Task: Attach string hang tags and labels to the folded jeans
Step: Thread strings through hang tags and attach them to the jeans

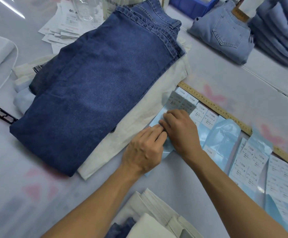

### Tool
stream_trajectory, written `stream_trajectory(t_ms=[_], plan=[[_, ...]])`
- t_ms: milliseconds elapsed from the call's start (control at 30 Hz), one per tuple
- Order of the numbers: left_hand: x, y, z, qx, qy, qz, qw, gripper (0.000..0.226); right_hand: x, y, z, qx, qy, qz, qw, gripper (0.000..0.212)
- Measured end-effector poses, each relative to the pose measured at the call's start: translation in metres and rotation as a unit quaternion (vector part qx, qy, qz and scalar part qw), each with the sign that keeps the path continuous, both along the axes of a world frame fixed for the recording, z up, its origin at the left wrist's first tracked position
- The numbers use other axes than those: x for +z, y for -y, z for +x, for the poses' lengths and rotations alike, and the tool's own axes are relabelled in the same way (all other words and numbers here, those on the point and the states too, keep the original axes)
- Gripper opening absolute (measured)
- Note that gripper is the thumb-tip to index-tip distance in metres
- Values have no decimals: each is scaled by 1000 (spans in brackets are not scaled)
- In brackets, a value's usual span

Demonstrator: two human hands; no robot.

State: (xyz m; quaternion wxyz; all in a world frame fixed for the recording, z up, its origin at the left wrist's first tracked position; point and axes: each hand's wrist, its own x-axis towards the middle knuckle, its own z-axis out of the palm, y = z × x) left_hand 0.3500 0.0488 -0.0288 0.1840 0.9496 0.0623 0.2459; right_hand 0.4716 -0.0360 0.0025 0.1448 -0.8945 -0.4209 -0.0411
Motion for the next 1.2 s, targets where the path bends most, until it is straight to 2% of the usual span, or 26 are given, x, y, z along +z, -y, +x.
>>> stream_trajectory(t_ms=[100,267,533,667,833,900,1033,1133,1200], plan=[[-2,1,0,1,1,16,1000,34,4,1,-4,25,86,-27,996,22],[-3,1,2,7,5,36,999,31,9,2,-6,31,82,-61,994,19],[-1,1,2,12,-18,57,998,26,14,2,-7,9,3,-3,1000,22],[-1,0,2,14,-45,54,997,40,9,3,-3,-17,-43,35,998,16],[-2,0,3,18,-82,55,995,44,6,-3,9,-75,-176,119,974,6],[-3,0,3,17,-91,57,994,42,8,-7,19,-139,-239,137,951,8],[-4,-2,3,14,-113,58,992,41,25,-6,39,-248,-408,219,851,11],[-3,-2,3,12,-121,51,991,39,55,6,49,-277,-495,292,770,13],[-2,-1,2,12,-119,58,991,38,84,22,46,-269,-506,329,751,11]])
